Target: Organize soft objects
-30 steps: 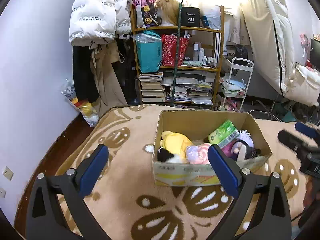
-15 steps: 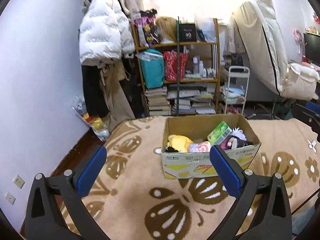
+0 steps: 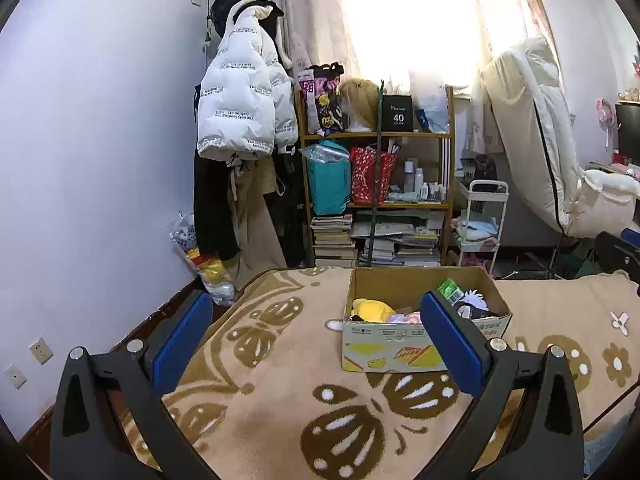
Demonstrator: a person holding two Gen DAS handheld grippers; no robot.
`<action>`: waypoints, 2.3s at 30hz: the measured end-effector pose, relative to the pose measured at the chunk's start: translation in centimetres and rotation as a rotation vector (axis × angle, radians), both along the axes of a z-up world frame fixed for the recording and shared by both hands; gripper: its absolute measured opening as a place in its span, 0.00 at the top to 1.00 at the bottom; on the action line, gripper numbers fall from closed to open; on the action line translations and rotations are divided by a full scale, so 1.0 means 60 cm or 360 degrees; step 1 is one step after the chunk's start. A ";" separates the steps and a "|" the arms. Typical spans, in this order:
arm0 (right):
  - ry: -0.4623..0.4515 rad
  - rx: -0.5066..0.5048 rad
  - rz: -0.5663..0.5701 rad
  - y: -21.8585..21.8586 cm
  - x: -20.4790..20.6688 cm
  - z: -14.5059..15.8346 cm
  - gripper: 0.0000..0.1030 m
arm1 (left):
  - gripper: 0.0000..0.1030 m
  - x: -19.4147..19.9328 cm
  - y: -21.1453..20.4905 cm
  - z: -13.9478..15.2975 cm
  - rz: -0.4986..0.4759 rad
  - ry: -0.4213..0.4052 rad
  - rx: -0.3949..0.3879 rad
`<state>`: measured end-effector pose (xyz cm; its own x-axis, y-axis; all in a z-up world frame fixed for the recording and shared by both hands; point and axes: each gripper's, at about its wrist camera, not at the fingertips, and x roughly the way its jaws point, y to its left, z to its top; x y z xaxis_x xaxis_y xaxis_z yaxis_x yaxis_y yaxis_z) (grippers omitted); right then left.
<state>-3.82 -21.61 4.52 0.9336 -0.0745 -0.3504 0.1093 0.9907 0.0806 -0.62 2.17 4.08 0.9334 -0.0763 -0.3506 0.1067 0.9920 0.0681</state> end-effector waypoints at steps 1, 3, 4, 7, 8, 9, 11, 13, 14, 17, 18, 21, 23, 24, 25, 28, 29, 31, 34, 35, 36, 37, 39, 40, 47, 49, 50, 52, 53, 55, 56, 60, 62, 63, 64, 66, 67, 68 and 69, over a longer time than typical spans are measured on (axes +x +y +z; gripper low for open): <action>-0.0006 -0.0005 -0.0004 0.002 -0.001 -0.001 0.00 | 0.01 -0.001 0.000 -0.002 -0.0005 -0.0006 -0.0007; -0.0003 -0.0027 -0.0009 0.006 0.000 -0.005 0.00 | 0.01 0.000 0.000 -0.007 -0.0009 -0.0008 -0.0011; 0.0007 -0.0041 -0.0009 0.008 0.002 -0.007 0.00 | 0.01 0.001 0.000 -0.010 -0.0009 -0.0002 -0.0009; 0.0023 -0.0053 -0.0004 0.012 0.006 -0.014 0.00 | 0.01 0.008 -0.002 -0.021 -0.0014 0.0040 -0.0012; 0.0026 -0.0056 -0.0004 0.014 0.007 -0.015 0.00 | 0.01 0.009 -0.003 -0.024 -0.0014 0.0042 -0.0013; 0.0031 -0.0059 -0.0004 0.015 0.009 -0.017 0.00 | 0.01 0.010 -0.004 -0.026 -0.0014 0.0044 -0.0012; 0.0036 -0.0067 -0.0001 0.018 0.012 -0.020 0.00 | 0.01 0.012 -0.006 -0.028 -0.0005 0.0045 -0.0005; 0.0047 -0.0072 0.0000 0.021 0.014 -0.024 0.00 | 0.01 0.015 -0.007 -0.031 -0.0002 0.0054 -0.0003; 0.0053 -0.0074 0.0001 0.022 0.015 -0.025 0.00 | 0.01 0.017 -0.006 -0.033 -0.0002 0.0064 -0.0009; 0.0078 -0.0080 0.0006 0.025 0.019 -0.030 0.00 | 0.01 0.020 -0.008 -0.036 -0.0013 0.0090 -0.0010; 0.0087 -0.0080 0.0006 0.025 0.021 -0.031 0.00 | 0.01 0.019 -0.008 -0.037 -0.0018 0.0092 -0.0010; 0.0107 -0.0075 0.0006 0.026 0.026 -0.038 0.00 | 0.01 0.022 -0.012 -0.040 -0.0019 0.0099 0.0003; 0.0120 -0.0074 0.0004 0.026 0.029 -0.041 0.00 | 0.01 0.023 -0.015 -0.042 -0.0022 0.0107 0.0014; 0.0128 -0.0073 -0.0001 0.026 0.031 -0.043 0.00 | 0.01 0.023 -0.017 -0.042 -0.0023 0.0108 0.0018; 0.0130 -0.0070 -0.0002 0.026 0.031 -0.044 0.00 | 0.01 0.024 -0.018 -0.043 -0.0026 0.0110 0.0024; 0.0137 -0.0059 -0.0010 0.025 0.033 -0.046 0.00 | 0.01 0.023 -0.022 -0.044 -0.0042 0.0106 0.0039; 0.0138 -0.0058 -0.0014 0.026 0.034 -0.045 0.00 | 0.01 0.023 -0.022 -0.045 -0.0050 0.0106 0.0042; 0.0134 -0.0057 -0.0025 0.024 0.033 -0.045 0.00 | 0.01 0.022 -0.025 -0.046 -0.0051 0.0106 0.0049; 0.0136 -0.0063 -0.0044 0.023 0.032 -0.045 0.00 | 0.01 0.023 -0.028 -0.048 -0.0052 0.0105 0.0071; 0.0140 -0.0061 -0.0049 0.022 0.033 -0.045 0.00 | 0.01 0.022 -0.029 -0.049 -0.0056 0.0104 0.0076; 0.0142 -0.0056 -0.0053 0.021 0.033 -0.046 0.00 | 0.01 0.021 -0.030 -0.049 -0.0059 0.0104 0.0080; 0.0144 -0.0051 -0.0054 0.021 0.033 -0.046 0.00 | 0.01 0.021 -0.032 -0.049 -0.0058 0.0102 0.0088; 0.0150 -0.0047 -0.0057 0.019 0.034 -0.046 0.00 | 0.01 0.020 -0.033 -0.050 -0.0050 0.0094 0.0098; 0.0149 -0.0047 -0.0059 0.020 0.034 -0.046 0.00 | 0.01 0.020 -0.033 -0.049 -0.0050 0.0093 0.0098; 0.0153 -0.0048 -0.0059 0.020 0.034 -0.045 0.00 | 0.01 0.020 -0.033 -0.049 -0.0050 0.0099 0.0093; 0.0154 -0.0046 -0.0056 0.019 0.035 -0.045 0.00 | 0.01 0.020 -0.033 -0.049 -0.0045 0.0097 0.0092; 0.0152 -0.0046 -0.0058 0.020 0.035 -0.045 0.00 | 0.01 0.020 -0.033 -0.049 -0.0043 0.0098 0.0090; 0.0156 -0.0047 -0.0057 0.019 0.035 -0.045 0.00 | 0.01 0.020 -0.032 -0.049 -0.0045 0.0100 0.0089; 0.0155 -0.0046 -0.0057 0.020 0.035 -0.046 0.00 | 0.01 0.020 -0.032 -0.049 -0.0044 0.0101 0.0089; 0.0158 -0.0045 -0.0056 0.019 0.035 -0.046 0.00 | 0.01 0.020 -0.032 -0.050 -0.0040 0.0102 0.0090; 0.0159 -0.0045 -0.0054 0.019 0.035 -0.046 0.00 | 0.01 0.020 -0.032 -0.050 -0.0037 0.0100 0.0089; 0.0162 -0.0043 -0.0052 0.020 0.033 -0.048 0.00 | 0.01 0.018 -0.033 -0.051 -0.0034 0.0100 0.0080; 0.0162 -0.0044 -0.0051 0.021 0.034 -0.048 0.00 | 0.01 0.018 -0.034 -0.051 -0.0035 0.0104 0.0083; 0.0162 -0.0044 -0.0052 0.020 0.034 -0.048 0.00 | 0.01 0.017 -0.035 -0.052 -0.0034 0.0104 0.0085; 0.0162 -0.0044 -0.0052 0.021 0.034 -0.048 0.00 | 0.01 0.018 -0.034 -0.051 -0.0034 0.0105 0.0082; 0.0163 -0.0046 -0.0053 0.021 0.034 -0.048 0.00 | 0.01 0.021 -0.036 -0.052 -0.0037 0.0114 0.0086; 0.0162 -0.0045 -0.0054 0.021 0.034 -0.048 0.00 | 0.01 0.020 -0.036 -0.053 -0.0034 0.0116 0.0090; 0.0161 -0.0043 -0.0055 0.021 0.033 -0.048 0.00 | 0.01 0.022 -0.036 -0.053 -0.0031 0.0115 0.0091; 0.0161 -0.0041 -0.0053 0.021 0.034 -0.048 0.00 | 0.01 0.021 -0.036 -0.053 -0.0030 0.0113 0.0092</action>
<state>-1.77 -20.38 1.65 0.8905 -0.1152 -0.4402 0.1486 0.9880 0.0418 0.67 0.00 0.90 0.9046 -0.0712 -0.4203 0.1317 0.9844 0.1168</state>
